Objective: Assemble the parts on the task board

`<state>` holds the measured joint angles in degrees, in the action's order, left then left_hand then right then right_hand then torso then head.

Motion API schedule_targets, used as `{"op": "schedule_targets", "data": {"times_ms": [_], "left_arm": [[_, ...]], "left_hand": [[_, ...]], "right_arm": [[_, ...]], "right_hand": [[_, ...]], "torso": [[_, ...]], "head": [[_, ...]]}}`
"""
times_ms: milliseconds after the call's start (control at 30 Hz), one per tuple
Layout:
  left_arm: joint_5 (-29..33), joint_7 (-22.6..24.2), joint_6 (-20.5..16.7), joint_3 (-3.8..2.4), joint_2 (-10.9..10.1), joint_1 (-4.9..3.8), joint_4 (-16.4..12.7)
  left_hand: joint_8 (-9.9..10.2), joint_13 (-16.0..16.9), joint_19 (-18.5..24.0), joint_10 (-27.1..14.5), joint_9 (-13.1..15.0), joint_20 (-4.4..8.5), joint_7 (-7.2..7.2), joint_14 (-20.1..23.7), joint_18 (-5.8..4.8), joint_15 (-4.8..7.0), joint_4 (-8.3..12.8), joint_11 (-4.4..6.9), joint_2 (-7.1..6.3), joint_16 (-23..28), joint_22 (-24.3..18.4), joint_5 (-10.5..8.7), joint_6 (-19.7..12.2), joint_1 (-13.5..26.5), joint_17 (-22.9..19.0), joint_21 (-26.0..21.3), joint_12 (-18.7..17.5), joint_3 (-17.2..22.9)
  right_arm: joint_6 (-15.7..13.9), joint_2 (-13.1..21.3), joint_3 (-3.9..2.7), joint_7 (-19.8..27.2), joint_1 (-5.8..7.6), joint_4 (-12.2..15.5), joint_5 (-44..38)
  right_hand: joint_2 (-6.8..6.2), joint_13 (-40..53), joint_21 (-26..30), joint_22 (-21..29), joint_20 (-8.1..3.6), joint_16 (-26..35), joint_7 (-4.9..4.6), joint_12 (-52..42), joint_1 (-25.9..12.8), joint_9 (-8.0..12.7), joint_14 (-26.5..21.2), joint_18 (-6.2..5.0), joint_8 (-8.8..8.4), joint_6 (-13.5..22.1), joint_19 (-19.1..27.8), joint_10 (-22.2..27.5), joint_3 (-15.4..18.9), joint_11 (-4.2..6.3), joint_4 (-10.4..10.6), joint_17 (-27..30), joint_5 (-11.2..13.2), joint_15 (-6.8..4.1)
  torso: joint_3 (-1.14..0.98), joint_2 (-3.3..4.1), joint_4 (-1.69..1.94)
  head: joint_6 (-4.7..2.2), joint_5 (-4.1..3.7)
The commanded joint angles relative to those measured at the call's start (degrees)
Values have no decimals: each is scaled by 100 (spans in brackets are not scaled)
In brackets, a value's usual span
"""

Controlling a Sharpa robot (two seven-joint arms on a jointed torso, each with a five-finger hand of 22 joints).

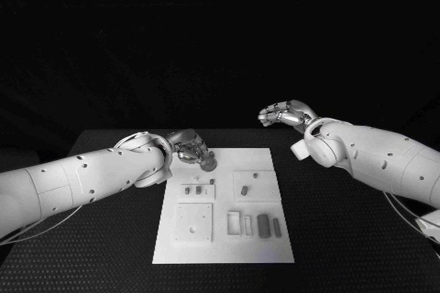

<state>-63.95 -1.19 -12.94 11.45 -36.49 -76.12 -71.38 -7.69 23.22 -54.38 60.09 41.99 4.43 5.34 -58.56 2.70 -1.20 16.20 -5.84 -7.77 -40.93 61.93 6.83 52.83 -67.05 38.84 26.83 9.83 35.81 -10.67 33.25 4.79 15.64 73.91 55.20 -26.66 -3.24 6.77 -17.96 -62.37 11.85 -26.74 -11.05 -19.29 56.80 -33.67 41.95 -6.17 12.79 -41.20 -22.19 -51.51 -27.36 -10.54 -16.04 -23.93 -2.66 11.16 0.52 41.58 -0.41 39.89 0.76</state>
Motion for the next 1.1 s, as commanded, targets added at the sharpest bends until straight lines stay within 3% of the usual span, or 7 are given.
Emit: {"op": "schedule_targets", "data": {"times_ms": [33, 133, 300, 667, 700, 767, 1100], "left_arm": [[-892, 674, -501, 68, 44, 4, -28], [-1222, 686, -532, 179, 100, 10, -8], [-1753, 649, -467, 204, 197, 70, 23], [-2524, 495, -108, 219, 398, 218, 89], [-2532, 490, -99, 219, 415, 231, 105], [-2586, 450, -26, 219, 445, 244, 136], [-2787, 332, 147, 222, 530, 322, 264]], "left_hand": [[78, -175, -163, -147, -113, 39, -53, -188, 59, 53, -15, -21, -53, 46, 0, -54, -113, -59, 32, 16, -243, -50], [97, -369, -607, -43, -252, 175, -32, -620, 146, 162, -101, 18, -228, -259, 168, -192, -124, -48, 277, 282, -415, -199], [-2, -457, -747, 364, -351, 229, 79, -718, 189, 227, -207, 64, -352, -545, 371, -250, 53, -32, 528, 454, -409, -324], [-128, -510, -841, 556, -415, 269, 124, -745, 240, 255, -246, 89, -342, -906, 629, -247, 279, -42, 744, 672, -472, -429], [-119, -534, -1102, 522, -436, 247, 84, -997, 318, 307, -244, 138, -326, -1216, 781, -275, 264, -79, 885, 914, -514, -475], [-128, -589, -1069, 592, -520, 295, 89, -873, 415, 283, -266, 100, -313, -1614, 1104, -262, 290, -93, 1029, 1173, -583, -474], [-114, -651, -1077, 623, -614, 288, 79, -832, 473, 278, -294, 96, -306, -1884, 1301, -249, 233, -95, 1001, 1301, -603, -444]], "right_arm": [[62, -7, -3, 32, -1, -17, -28], [74, -6, -3, 30, -1, -21, -28], [70, -15, -3, 33, -1, -24, -32], [74, -29, -3, 37, -5, -16, -41], [74, -29, -3, 37, -5, -14, -41], [71, -23, -3, 34, -5, -5, -42], [60, -19, -3, 37, -5, 18, -48]], "right_hand": [[34, -9, 39, -6, 12, 25, -224, 21, 5, 8, 12, 37, 28, 39, 29, -24, 34, -9, -5, -10, -5, 26], [35, -10, 39, -7, 12, 25, -224, 21, 4, 8, 12, 37, 28, 39, 28, -24, 34, -9, -4, -11, -5, 26], [36, -11, 40, -9, 12, 26, -224, 21, 3, 9, 13, 37, 29, 39, 27, -25, 34, -9, -3, -12, -5, 26], [36, -13, 41, -10, 12, 26, -225, 21, 1, 9, 13, 37, 29, 39, 27, -25, 34, -9, -2, -13, -5, 25], [36, -13, 41, -10, 12, 26, -225, 21, 1, 9, 14, 37, 29, 39, 26, -25, 35, -9, -2, -13, -5, 25], [36, -13, 41, -10, 12, 26, -225, 21, 1, 9, 14, 37, 29, 39, 26, -25, 35, -9, -2, -13, -5, 25], [37, -14, 42, -11, 12, 27, -226, 20, -3, 9, 14, 38, 30, 38, 26, -26, 36, -9, 1, -15, -5, 25]], "torso": [[3, 1, 2], [5, 3, 2], [-1, 5, -11], [-3, 7, -18], [-3, 8, -18], [-1, 9, -18], [-4, 10, -14]], "head": [[-8, -11], [-16, -16], [-16, -12], [-2, -32], [-2, -34], [4, -43], [30, -69]]}}
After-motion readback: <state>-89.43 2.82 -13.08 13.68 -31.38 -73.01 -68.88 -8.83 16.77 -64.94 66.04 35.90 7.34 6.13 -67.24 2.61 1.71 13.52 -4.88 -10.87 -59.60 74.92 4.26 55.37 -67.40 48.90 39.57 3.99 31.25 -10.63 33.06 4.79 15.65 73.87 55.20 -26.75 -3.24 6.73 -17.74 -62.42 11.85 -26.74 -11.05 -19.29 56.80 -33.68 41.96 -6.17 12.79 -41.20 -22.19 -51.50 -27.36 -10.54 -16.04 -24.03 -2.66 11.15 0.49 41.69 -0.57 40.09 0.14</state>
